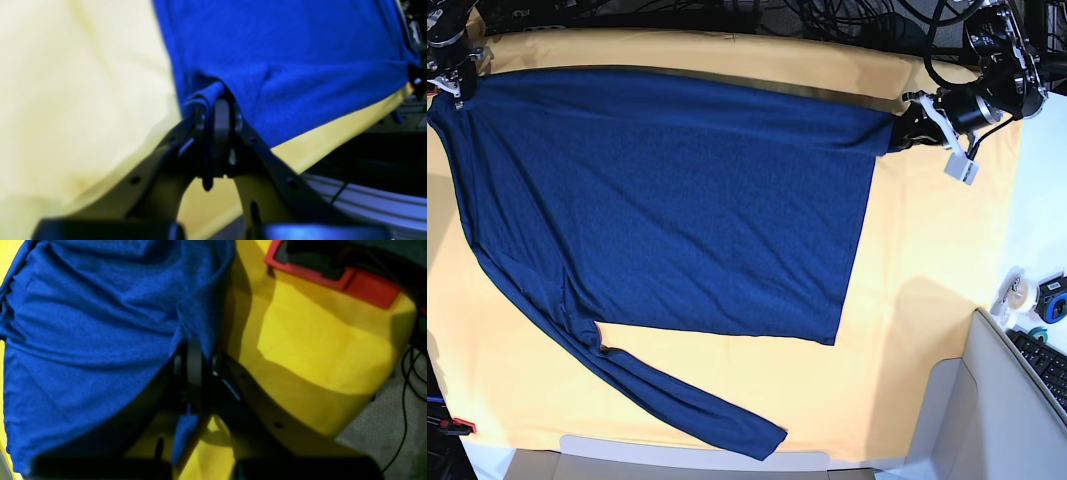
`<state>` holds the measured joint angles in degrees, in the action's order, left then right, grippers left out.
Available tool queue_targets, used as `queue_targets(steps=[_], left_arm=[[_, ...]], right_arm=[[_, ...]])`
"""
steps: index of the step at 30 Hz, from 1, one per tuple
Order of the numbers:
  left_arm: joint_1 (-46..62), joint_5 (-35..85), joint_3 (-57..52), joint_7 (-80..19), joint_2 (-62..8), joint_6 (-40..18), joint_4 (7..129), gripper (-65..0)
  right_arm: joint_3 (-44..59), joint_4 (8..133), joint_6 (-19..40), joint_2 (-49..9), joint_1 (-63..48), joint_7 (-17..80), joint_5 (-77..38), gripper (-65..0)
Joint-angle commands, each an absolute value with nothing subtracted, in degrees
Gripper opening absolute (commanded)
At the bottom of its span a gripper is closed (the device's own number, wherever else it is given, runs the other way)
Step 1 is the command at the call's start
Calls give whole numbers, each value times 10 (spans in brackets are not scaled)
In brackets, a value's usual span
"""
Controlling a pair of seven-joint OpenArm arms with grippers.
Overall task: Fold the T-shirt properly
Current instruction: 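Pull the held shoulder corners further toward the robot with both grippers, then lower the shoulder corners and open both grippers to release them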
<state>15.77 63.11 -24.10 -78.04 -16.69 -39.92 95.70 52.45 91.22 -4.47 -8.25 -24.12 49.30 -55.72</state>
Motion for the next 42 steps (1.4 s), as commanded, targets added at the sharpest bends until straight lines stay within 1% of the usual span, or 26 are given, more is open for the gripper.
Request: queue_targets(steps=[1,16,24,25,26,28,29,31,32,33,42], left_arm=[[154,633,-244,-772,-175,-400,960,-650],[154,623,-242,-775,-176,-400,952,-644],[154,623,-225,-776,-180,-400,952,-482],[155,623,-225,-776,-180,-400,952,-472],[155,623,-225,-776,-180,-400,952,-466],[155,623,-225,-776,-180,-400,952,-465],[155,623,-225,-776,-180,-400,952,-465],[155,623,-225,-776,-180,-400,952,-465],[155,623,-225,-776,-180,-400,952,-465],[155,623,-226,-776,-180,-400,952,-465],[155,623,-227,-776,-180,-400,952,-464]], right_arm=[[525,910,-59,-84,-248,515,-539,-650],[524,910,-59,-82,-248,515,-539,-650],[524,910,-61,-72,-253,516,-539,-650],[524,910,-61,-72,-253,516,-539,-645],[524,910,-61,-72,-254,516,-539,-626],[524,910,-62,-72,-257,516,-539,-567],[524,911,-62,-72,-262,516,-540,-528],[524,914,-62,-71,-263,516,-542,-473],[525,914,-62,-71,-265,516,-542,-457],[526,914,-62,-71,-265,516,-542,-450],[529,941,-61,-72,-299,516,-542,-449]])
